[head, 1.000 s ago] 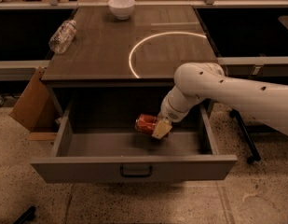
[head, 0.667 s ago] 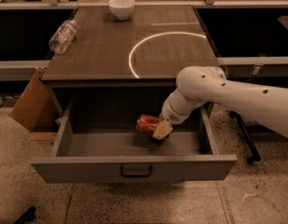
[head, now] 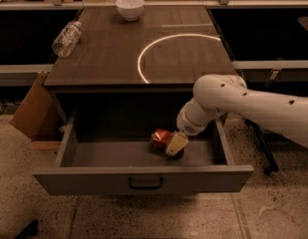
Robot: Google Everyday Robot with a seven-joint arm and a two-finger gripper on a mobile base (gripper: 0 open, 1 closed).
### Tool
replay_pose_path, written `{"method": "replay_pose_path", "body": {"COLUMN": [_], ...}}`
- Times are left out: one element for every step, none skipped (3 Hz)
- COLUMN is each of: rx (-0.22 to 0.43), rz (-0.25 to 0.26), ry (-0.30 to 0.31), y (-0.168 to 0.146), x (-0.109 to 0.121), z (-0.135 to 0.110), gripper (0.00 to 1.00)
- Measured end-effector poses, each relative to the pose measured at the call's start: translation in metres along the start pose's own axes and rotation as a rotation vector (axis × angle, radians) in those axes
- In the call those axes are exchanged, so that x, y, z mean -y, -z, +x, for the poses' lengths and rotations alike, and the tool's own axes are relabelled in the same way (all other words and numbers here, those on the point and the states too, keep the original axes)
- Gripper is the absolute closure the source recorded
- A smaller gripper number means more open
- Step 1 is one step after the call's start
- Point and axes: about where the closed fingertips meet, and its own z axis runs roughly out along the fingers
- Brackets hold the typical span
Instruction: Place coke can into top drawer
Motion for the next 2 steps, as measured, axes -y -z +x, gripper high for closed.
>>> {"method": "replay_pose_path", "body": {"rx": [-0.008, -0.018], "rz": [0.017, 0.069], "ry": [-0.02, -0.06], "y": [0.013, 0.051], "x": [-0.001, 0.006], "z": [0.014, 0.036], "gripper": [0.0, 0.0]}}
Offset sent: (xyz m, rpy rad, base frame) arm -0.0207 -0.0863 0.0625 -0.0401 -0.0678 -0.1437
